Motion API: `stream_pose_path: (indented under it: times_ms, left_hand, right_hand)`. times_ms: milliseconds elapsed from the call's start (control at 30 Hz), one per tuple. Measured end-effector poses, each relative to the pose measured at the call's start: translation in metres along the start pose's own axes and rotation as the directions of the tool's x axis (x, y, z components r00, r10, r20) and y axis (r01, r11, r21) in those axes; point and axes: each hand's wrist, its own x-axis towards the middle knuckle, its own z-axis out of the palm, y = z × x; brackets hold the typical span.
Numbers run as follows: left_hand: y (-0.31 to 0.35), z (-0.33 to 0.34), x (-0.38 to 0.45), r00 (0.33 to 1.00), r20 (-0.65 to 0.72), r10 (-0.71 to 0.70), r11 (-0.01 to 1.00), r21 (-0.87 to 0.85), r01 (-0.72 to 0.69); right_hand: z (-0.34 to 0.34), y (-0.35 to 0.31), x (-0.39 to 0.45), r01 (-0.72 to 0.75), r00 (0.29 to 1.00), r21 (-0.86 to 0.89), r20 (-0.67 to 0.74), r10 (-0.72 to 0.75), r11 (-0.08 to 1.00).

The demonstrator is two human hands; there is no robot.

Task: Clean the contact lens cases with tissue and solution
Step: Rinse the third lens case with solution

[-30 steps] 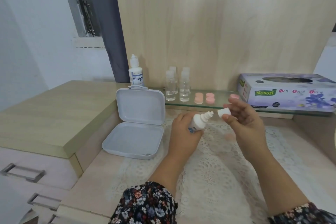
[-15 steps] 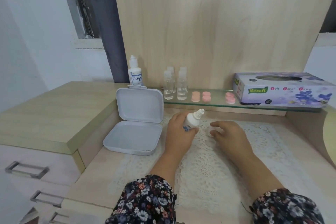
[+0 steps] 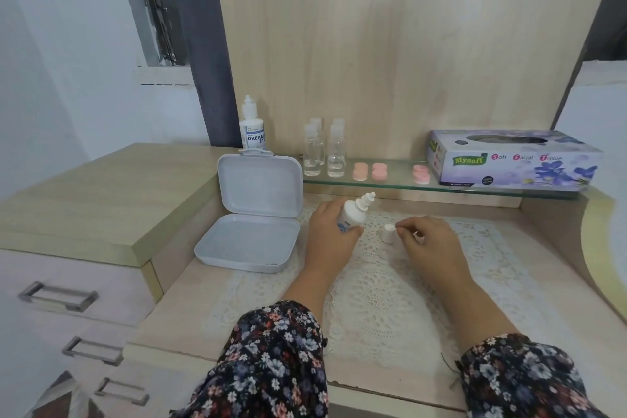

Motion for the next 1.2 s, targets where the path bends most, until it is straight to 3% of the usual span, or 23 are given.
stream_pose_path:
  times_ms: [233,633,733,800,900,1033,1200]
  left_hand:
    - [0.0,0.0,0.0,1.0,-0.002,-0.002,1.0,0.003,0.002]
    - [-0.001,0.001,-0.002,1.0,0.0,-0.004,1.0,0.005,0.004]
    - [-0.003,0.001,-0.001,1.0,-0.008,-0.013,1.0,-0.013,0.013]
    - [-0.005,0.001,0.001,1.0,-0.01,-0.023,0.999,-0.029,0.023]
    - [-0.008,0.002,0.004,0.999,-0.025,-0.038,0.995,-0.091,0.036]
    - [-0.006,0.003,0.005,1.0,0.006,-0.026,0.995,-0.098,0.026]
    - [-0.004,0.003,0.004,0.998,0.017,0.06,0.998,-0.034,-0.06]
  right_hand:
    - [-0.005,-0.002,-0.001,-0.014,1.0,-0.017,0.025,0.015,1.0]
    - [-0.023,0.006,-0.006,0.087,0.964,-0.317,0.265,0.0,0.944]
    - [-0.022,0.006,-0.006,0.087,0.962,-0.322,0.275,0.006,0.943]
    - [-0.022,0.006,-0.007,0.062,0.968,-0.249,0.252,0.003,0.966]
    - [-0.025,0.004,-0.009,-0.047,0.981,-0.005,0.19,0.047,0.999]
    - [-0.028,0.001,-0.006,-0.198,0.974,0.298,0.167,0.154,0.934]
    - [-0.028,0.003,0.001,-0.299,0.951,0.416,0.203,0.233,0.859]
